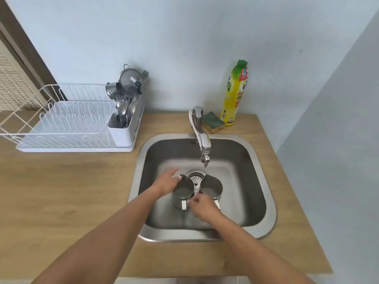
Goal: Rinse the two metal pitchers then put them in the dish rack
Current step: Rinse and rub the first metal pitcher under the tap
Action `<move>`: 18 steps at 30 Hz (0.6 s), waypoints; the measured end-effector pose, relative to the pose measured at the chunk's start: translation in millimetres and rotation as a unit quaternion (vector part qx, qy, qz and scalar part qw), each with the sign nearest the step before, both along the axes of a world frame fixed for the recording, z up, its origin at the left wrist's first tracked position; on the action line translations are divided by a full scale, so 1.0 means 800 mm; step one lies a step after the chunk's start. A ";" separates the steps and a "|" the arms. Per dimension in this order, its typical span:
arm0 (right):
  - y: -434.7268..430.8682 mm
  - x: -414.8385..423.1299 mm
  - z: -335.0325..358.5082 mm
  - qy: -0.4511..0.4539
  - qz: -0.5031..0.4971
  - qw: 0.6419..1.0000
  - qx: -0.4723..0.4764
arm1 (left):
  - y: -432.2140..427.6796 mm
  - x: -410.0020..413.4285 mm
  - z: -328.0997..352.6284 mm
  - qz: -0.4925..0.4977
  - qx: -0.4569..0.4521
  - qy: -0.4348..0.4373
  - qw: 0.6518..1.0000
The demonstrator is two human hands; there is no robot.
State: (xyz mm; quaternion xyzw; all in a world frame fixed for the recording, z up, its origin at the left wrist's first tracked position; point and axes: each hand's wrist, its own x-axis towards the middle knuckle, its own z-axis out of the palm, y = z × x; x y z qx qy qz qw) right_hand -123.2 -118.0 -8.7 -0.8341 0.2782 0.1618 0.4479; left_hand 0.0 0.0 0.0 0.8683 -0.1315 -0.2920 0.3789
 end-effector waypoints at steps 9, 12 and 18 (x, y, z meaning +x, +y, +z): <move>0.024 0.006 -0.026 0.049 0.019 0.993 0.109 | 0.007 -0.014 -0.021 0.039 -0.027 0.050 0.998; 0.016 0.003 -0.028 0.058 0.029 0.991 0.117 | 0.009 -0.016 -0.026 0.051 -0.028 0.063 0.996; -0.015 -0.009 -0.024 0.077 -0.058 0.983 0.158 | 0.015 -0.020 -0.039 0.085 -0.027 0.071 0.994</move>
